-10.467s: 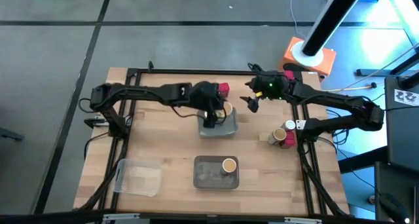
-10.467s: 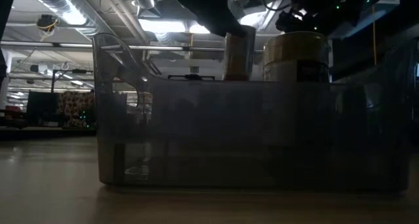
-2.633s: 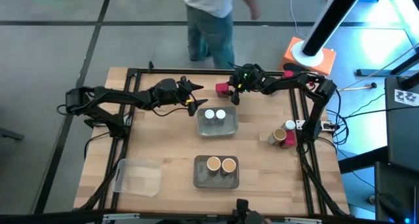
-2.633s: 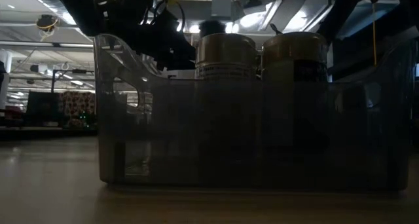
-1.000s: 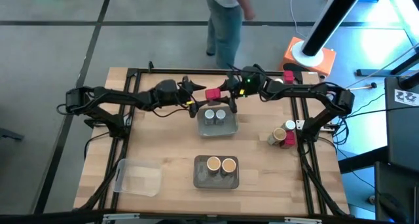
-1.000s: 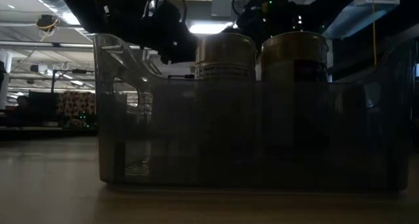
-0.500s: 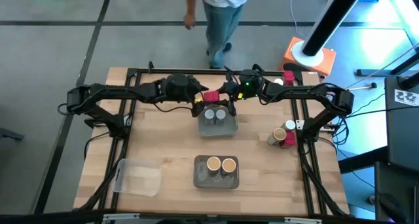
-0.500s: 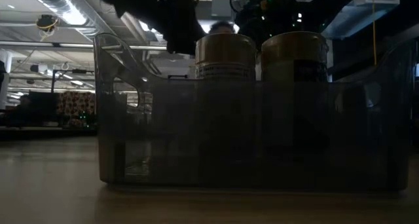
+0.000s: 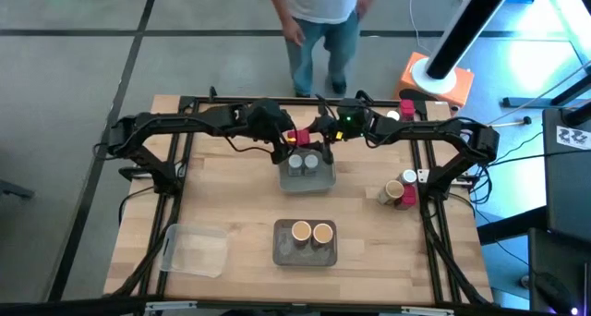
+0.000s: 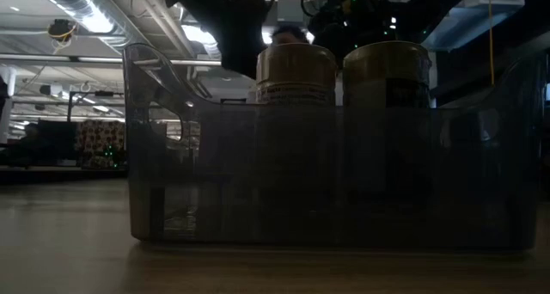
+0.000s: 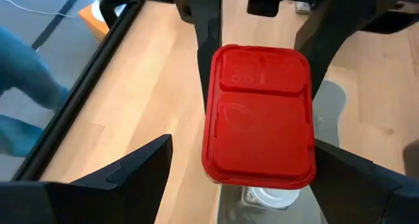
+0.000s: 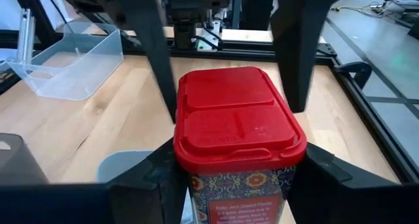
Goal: Sort spices by type
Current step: Put the top left red seasoning can into the transparent bin
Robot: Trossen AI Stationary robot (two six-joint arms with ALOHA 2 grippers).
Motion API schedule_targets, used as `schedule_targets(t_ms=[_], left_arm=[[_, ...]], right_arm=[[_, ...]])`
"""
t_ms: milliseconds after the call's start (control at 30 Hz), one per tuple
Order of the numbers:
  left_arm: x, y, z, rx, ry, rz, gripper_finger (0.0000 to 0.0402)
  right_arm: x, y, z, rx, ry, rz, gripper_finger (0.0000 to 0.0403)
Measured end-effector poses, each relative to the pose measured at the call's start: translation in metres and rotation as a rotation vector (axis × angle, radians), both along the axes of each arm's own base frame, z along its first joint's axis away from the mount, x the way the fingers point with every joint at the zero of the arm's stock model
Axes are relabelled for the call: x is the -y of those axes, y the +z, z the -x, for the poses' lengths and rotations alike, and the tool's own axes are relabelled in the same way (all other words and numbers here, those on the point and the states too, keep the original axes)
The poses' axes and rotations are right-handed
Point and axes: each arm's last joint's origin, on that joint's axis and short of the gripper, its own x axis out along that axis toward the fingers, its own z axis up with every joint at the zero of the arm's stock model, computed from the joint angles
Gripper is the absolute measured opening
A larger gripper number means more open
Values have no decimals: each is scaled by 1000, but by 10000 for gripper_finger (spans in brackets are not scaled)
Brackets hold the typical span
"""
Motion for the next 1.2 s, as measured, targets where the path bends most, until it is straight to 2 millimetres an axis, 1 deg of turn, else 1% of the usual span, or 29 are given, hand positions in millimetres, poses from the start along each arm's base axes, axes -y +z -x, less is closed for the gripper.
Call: schedule_targets(t_ms=[200,267,500,733,867,1000,1100,1200], left_arm=[[0,-1,1,-9,-19,9,315],[1,-2,-1,-9,-36,8,309],[2,-9,-7,-23,-68,-17,256],[2,-9,-8,-24,-86,-37,197],[2,-9,-8,-25,-89,-43,196],[6,-7,-7,-33,-90,-71,196],[14,1,-3,-19,-90,-89,196],[23,12,1,18,-99,-95,196]], right_arm=[[-4,-1,-1,-6,19,16,202],[-4,-1,-1,-7,18,16,202],[-4,-1,-1,-4,19,17,202],[-4,-1,-1,-2,15,19,202],[-4,0,-1,-1,10,21,202],[-3,2,0,-5,-23,20,202],[-6,11,5,3,-43,29,202],[-13,20,7,17,-56,41,203]])
